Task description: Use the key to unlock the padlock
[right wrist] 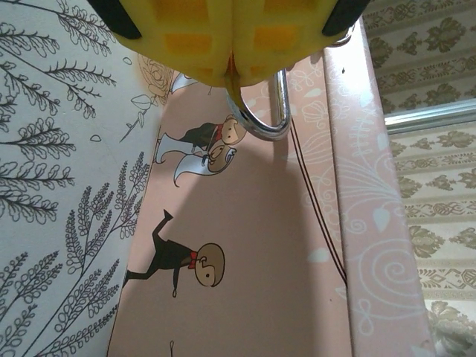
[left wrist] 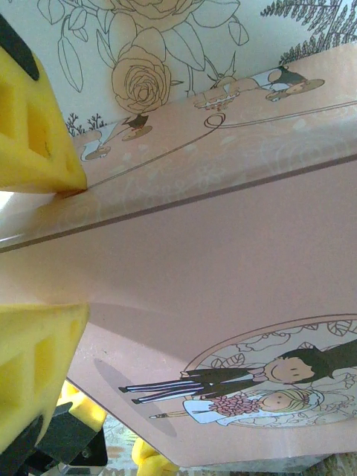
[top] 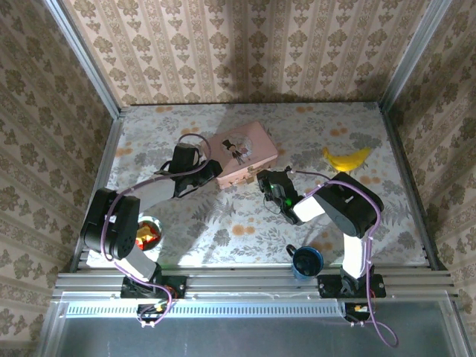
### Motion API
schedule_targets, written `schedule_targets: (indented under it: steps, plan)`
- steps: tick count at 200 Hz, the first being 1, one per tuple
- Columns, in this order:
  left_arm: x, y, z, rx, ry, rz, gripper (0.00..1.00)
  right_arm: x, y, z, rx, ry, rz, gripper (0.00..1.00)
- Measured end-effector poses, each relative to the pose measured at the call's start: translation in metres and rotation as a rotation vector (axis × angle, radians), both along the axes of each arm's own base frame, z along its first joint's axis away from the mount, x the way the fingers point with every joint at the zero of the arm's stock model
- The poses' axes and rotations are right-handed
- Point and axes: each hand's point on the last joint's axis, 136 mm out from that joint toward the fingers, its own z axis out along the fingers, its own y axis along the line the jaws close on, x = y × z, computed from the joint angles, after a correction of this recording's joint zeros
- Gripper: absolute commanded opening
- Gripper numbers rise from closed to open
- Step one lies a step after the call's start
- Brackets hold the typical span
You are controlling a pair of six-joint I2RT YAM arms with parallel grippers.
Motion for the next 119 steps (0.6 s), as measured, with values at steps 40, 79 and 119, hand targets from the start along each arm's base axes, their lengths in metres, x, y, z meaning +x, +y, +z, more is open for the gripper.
schedule_targets:
  steps: [40, 79, 119]
  plan:
    - [0.0, 0.002, 0.001, -0.013, 0.001, 0.004, 0.29, -0.003, -0.004, -0.008, -0.024, 0.022, -0.005, 0.0]
    - [0.001, 0.004, 0.001, -0.027, 0.007, 0.003, 0.25, -0.016, -0.013, -0.015, -0.068, 0.05, 0.002, 0.0]
    - [0.011, 0.026, 0.004, -0.018, 0.0, 0.044, 0.38, -0.026, -0.021, 0.001, -0.111, 0.029, 0.021, 0.0]
